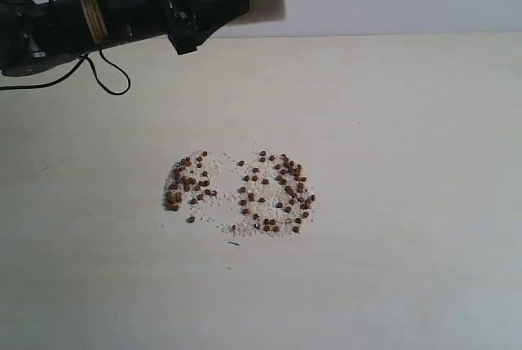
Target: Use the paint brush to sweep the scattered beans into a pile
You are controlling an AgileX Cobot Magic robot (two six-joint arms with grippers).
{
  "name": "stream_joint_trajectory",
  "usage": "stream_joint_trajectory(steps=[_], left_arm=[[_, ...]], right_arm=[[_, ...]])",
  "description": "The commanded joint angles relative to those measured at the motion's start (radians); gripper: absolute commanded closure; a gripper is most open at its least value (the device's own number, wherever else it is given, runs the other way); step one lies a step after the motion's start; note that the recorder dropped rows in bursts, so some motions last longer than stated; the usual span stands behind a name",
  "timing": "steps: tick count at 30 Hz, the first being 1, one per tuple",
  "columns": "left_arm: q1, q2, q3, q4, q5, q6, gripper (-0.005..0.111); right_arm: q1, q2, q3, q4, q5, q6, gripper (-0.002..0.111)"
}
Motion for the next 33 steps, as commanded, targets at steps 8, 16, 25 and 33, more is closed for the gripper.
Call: stream_joint_trajectory(steps=[8, 16, 25, 33], left_arm=[[0.194, -0.015, -0.008, 0.019, -0.023, -0.079, 0.096], [0.175, -0.27, 0.157, -0.1, 0.728, -0.094, 0.107], [0.15, -0.67, 0.564, -0.74, 0.74, 0.455, 0.107], [0.134, -1.125, 1.038, -1.159, 0.52, 0.738, 0.107]], right_arm=[[-0.007, -0.119, -0.01, -0.325, -0.531, 0.053, 0.108], [-0.007, -0.245, 0.134, -0.463, -0.76, 0.157, 0.108], [-0.007, -0.451, 0.37, -0.406, -0.889, 0.156, 0.108], [0.077, -0.615, 0.493, -0.325, -0.878, 0.156, 0.108]])
